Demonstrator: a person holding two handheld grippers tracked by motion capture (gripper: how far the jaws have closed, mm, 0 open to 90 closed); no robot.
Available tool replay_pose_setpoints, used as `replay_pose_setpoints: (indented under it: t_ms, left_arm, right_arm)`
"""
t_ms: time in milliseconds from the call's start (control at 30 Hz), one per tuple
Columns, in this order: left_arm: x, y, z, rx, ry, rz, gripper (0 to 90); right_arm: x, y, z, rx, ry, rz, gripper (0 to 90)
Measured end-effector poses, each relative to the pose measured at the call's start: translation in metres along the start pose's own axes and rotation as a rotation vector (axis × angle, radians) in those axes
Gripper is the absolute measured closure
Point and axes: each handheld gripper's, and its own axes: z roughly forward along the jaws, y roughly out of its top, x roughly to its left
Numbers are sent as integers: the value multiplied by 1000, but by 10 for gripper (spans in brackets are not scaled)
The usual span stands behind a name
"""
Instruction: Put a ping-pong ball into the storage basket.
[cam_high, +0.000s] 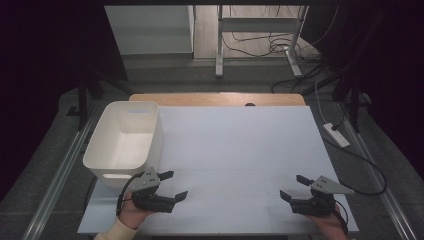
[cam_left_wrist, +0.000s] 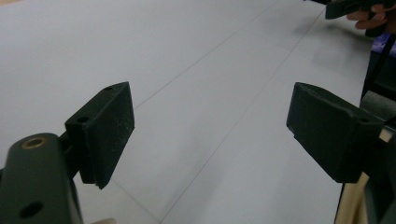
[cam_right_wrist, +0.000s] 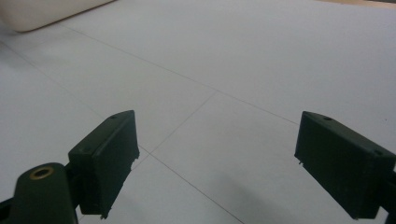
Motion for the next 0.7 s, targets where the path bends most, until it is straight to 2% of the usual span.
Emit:
replay_pose_setpoints:
  t_ms: [300, 533, 700]
  left_arm:
    - [4, -18, -2, 33, 27, -14, 154]
    - [4, -21, 0, 45, 43, -12, 152]
    - [3, -20, 1, 45, 39, -9, 151]
  right_arm:
    - [0, -1, 1, 5, 16, -5, 133]
    - [1, -1, 1, 9, 27, -9, 133]
    - [1, -2, 2, 11, 30, -10, 134]
